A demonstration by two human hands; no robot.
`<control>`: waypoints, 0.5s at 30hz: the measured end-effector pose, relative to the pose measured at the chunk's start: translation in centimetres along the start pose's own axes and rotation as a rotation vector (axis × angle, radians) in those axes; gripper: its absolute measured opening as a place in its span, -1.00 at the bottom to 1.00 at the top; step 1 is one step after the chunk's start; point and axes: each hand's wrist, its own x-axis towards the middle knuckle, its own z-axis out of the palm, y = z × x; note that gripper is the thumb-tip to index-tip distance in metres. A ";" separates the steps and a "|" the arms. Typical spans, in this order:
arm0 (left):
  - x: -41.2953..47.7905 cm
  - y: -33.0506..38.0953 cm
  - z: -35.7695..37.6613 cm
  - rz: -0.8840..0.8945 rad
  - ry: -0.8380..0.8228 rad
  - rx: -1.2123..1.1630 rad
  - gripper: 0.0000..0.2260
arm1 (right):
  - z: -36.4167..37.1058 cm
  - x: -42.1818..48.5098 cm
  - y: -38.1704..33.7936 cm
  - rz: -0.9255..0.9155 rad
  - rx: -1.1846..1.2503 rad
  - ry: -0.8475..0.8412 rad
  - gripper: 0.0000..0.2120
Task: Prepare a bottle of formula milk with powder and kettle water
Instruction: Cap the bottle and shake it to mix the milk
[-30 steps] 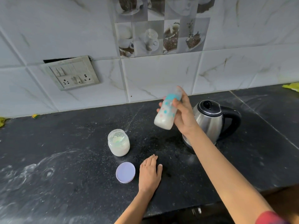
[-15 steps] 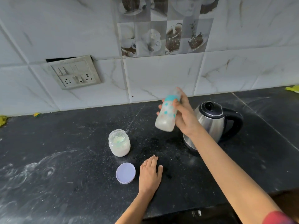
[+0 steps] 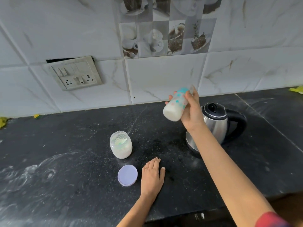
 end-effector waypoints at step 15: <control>0.1 -0.2 0.0 -0.014 -0.031 -0.014 -0.60 | -0.1 -0.5 0.3 0.081 -0.152 -0.128 -0.55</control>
